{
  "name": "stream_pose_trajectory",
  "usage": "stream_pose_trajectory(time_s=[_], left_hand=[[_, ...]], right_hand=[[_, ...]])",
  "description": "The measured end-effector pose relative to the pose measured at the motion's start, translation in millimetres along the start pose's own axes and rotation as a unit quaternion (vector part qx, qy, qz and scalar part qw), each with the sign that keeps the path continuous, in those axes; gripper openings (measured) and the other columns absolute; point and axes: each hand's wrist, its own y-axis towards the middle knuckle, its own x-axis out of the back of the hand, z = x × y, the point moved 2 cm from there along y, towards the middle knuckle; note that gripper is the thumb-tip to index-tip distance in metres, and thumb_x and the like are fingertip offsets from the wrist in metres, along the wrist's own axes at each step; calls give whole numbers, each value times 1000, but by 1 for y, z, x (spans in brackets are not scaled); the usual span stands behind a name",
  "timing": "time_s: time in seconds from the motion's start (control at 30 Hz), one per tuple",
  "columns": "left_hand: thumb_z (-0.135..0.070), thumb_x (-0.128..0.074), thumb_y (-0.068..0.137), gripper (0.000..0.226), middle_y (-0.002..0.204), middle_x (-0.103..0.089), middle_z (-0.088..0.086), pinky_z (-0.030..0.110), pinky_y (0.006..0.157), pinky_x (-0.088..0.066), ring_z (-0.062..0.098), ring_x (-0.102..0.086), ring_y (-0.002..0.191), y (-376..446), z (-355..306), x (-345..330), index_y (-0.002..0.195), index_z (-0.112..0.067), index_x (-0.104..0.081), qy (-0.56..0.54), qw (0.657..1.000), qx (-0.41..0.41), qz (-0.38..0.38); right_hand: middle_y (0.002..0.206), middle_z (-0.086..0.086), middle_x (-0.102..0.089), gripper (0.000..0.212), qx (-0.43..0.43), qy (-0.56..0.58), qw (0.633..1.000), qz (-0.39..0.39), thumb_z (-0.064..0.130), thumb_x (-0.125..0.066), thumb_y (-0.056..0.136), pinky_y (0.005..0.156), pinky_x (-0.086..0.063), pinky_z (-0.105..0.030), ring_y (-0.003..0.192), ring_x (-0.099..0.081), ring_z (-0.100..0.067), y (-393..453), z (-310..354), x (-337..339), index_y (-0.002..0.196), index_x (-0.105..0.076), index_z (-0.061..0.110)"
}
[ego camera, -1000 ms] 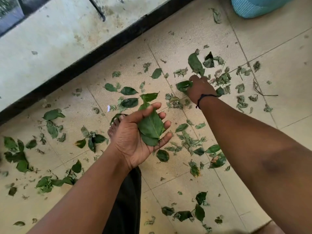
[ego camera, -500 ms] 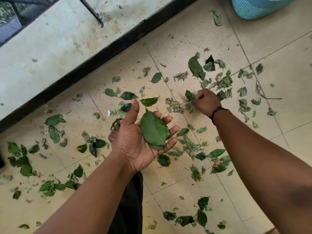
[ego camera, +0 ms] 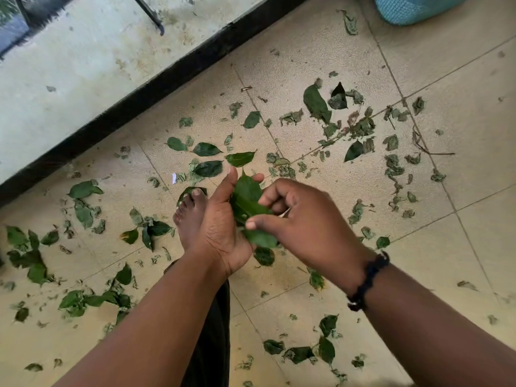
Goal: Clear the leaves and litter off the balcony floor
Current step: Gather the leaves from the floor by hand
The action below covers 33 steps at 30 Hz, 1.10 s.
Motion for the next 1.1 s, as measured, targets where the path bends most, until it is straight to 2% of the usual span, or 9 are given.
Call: stream_pose_trajectory(time_s=[0.1, 0.17, 0.3, 0.43, 0.5, 0.6, 0.77, 0.93, 1.1], left_hand=[[-61, -49, 91, 50, 76, -70, 9, 38, 73, -59, 25, -70, 74, -4, 0, -1, 96, -14, -65, -12, 999, -12, 40], [-60, -50, 89, 51, 84, -71, 11, 41, 78, -59, 26, -71, 85, -7, 0, -5, 99, -12, -65, -13, 997, -15, 73], [-30, -55, 89, 21, 84, -68, 8, 38, 77, -61, 23, -70, 81, -8, 3, -13, 89, -11, -65, 5, 994, -17, 105], [-24, -56, 88, 14, 86, -69, 5, 39, 72, -59, 21, -69, 76, -6, -1, -12, 81, -17, -66, -13, 995, -6, 97], [-30, -55, 89, 19, 87, -68, 3, 40, 72, -59, 22, -69, 78, -6, -3, -11, 78, -19, -66, -7, 995, 2, 102], [-47, -53, 87, 34, 91, -68, 5, 50, 81, -56, 26, -69, 86, -8, -4, -11, 79, -18, -68, 6, 992, 20, 121], [-81, -41, 77, 72, 99, -69, 8, 58, 85, -53, 31, -68, 97, -10, -6, -9, 92, -18, -72, 0, 989, 47, 143], [-91, -29, 73, 90, 99, -70, 9, 61, 86, -52, 33, -68, 98, -7, -3, -11, 97, -19, -75, 1, 991, 46, 126], [-78, -29, 87, 76, 99, -70, 9, 60, 83, -54, 33, -69, 95, -2, 1, -12, 97, -20, -77, 7, 993, 56, 102]], right_hand=[[74, 7, -65, 17, -9, 64, 997, -32, 28, -79, 80, 69, -56, -36, 67, -62, -6, 0, -2, -12, 82, -64, 21], [88, 18, -63, 19, -3, 27, 996, -85, 32, -76, 83, 69, -55, -32, 73, -61, -2, 3, -5, -12, 82, -60, 22], [97, 12, -46, 34, 21, -82, 990, -117, 45, -75, 79, 61, -47, -24, 73, -51, -2, 3, -7, -5, 92, -47, 28], [87, 8, -58, 24, -30, 166, 986, 10, 34, -73, 83, 52, -47, -25, 62, -49, -6, 29, -24, 28, 99, -58, 24], [85, 4, -62, 11, -76, 193, 976, -60, 28, -65, 91, 51, -43, -23, 59, -50, -10, 61, -60, 52, 96, -62, 19], [98, -6, -65, 12, -141, 37, 967, -208, 23, -59, 94, 67, -49, -30, 85, -64, -26, 114, -126, 87, 99, -64, 13], [147, -19, -39, 39, -186, -285, 928, -151, 19, -46, 99, 98, -43, -46, 123, -49, -41, 155, -176, 101, 137, -48, 11], [146, -22, -33, 50, -118, -401, 898, -139, 10, -34, 100, 87, -46, -49, 110, -54, -44, 137, -186, 62, 149, -27, 6], [156, -13, -28, 50, -94, -406, 902, -110, 17, -37, 101, 87, -48, -44, 114, -53, -41, 108, -216, 36, 150, -32, 15]])
